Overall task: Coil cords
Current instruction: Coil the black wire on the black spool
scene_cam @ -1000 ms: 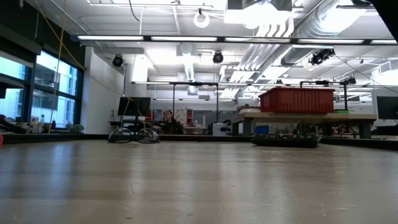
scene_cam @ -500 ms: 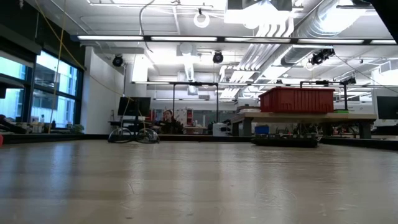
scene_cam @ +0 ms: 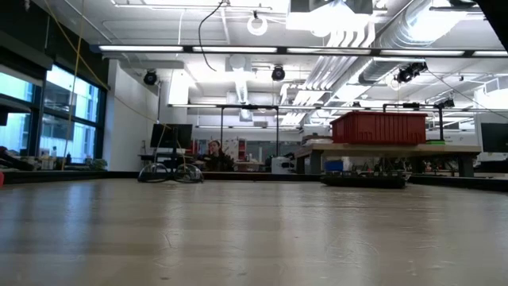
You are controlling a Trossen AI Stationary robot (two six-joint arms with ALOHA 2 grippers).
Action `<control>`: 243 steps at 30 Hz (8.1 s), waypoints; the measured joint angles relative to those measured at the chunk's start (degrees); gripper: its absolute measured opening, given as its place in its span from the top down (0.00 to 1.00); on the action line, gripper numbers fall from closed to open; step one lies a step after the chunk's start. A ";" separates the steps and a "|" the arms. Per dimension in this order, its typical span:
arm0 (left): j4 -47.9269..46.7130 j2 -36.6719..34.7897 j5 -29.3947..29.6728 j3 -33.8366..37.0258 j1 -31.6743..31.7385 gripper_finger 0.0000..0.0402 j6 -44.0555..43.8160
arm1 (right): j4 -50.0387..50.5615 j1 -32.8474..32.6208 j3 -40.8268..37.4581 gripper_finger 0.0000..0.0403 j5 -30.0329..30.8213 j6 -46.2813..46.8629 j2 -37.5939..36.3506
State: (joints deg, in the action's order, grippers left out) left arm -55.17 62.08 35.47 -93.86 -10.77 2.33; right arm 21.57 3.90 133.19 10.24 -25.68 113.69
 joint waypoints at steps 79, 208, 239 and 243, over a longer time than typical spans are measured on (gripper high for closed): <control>18.26 -1.40 2.57 -0.11 -5.55 1.00 0.79 | 18.68 -5.90 -0.07 0.60 -1.97 17.05 -5.07; -11.04 0.33 -10.76 -0.04 -1.64 1.00 -23.14 | -0.38 0.09 -0.13 1.00 -3.09 -12.72 3.63; -8.29 0.70 10.15 -9.37 -5.21 1.00 -4.18 | 5.86 2.20 0.02 0.65 -7.67 20.12 -0.96; -8.11 0.78 8.58 -11.81 -5.22 1.00 -4.20 | 10.02 2.25 0.00 0.58 -7.67 19.67 -1.07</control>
State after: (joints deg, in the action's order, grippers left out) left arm -63.28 62.86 44.05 -105.67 -15.99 -1.87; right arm 31.59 6.15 133.19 2.57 -6.00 112.62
